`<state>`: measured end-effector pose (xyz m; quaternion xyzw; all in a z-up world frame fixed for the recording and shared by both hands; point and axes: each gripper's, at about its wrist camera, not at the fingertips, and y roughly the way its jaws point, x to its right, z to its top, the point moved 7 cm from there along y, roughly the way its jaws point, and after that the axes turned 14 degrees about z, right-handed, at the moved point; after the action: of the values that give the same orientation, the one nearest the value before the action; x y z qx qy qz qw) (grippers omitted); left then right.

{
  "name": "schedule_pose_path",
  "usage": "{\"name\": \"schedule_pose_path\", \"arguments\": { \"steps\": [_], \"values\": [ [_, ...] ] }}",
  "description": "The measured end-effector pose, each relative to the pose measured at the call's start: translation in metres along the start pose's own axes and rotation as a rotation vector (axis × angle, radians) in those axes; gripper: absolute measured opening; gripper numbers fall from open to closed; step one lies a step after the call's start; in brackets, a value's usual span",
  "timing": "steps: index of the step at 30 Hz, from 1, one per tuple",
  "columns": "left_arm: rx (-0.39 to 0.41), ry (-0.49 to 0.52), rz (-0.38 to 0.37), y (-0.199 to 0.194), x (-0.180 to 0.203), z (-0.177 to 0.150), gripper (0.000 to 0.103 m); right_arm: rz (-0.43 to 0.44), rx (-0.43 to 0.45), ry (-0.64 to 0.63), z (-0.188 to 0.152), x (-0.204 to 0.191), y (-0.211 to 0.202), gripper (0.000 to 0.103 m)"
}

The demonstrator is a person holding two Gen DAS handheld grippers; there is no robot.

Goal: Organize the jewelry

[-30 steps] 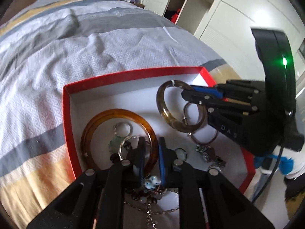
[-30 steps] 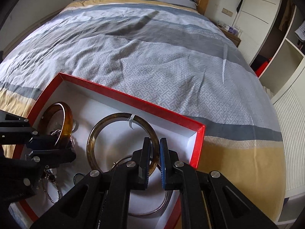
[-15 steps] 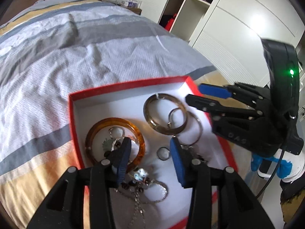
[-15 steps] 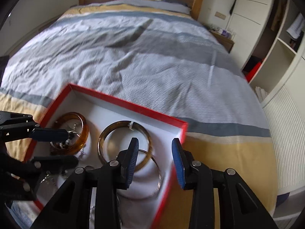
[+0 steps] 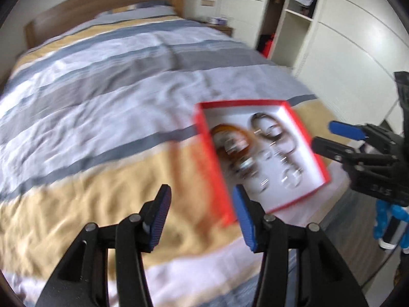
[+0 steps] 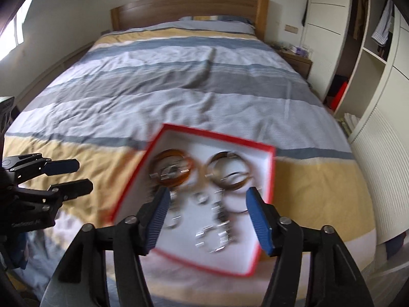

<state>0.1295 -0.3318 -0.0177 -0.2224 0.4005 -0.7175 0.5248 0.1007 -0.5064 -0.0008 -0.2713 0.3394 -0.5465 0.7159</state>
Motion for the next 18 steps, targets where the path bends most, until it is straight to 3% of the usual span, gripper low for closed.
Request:
{"name": "schedule_pose_path", "arguments": {
  "steps": [9, 18],
  "values": [
    [0.014, -0.104, 0.164, -0.043, -0.089, -0.066, 0.053, 0.062, 0.013, -0.024, -0.028, -0.100, -0.004, 0.079],
    [0.062, -0.204, 0.271, -0.085, -0.144, -0.112, 0.053, 0.036, 0.077, 0.014, -0.055, -0.153, -0.018, 0.093]
  ]
}}
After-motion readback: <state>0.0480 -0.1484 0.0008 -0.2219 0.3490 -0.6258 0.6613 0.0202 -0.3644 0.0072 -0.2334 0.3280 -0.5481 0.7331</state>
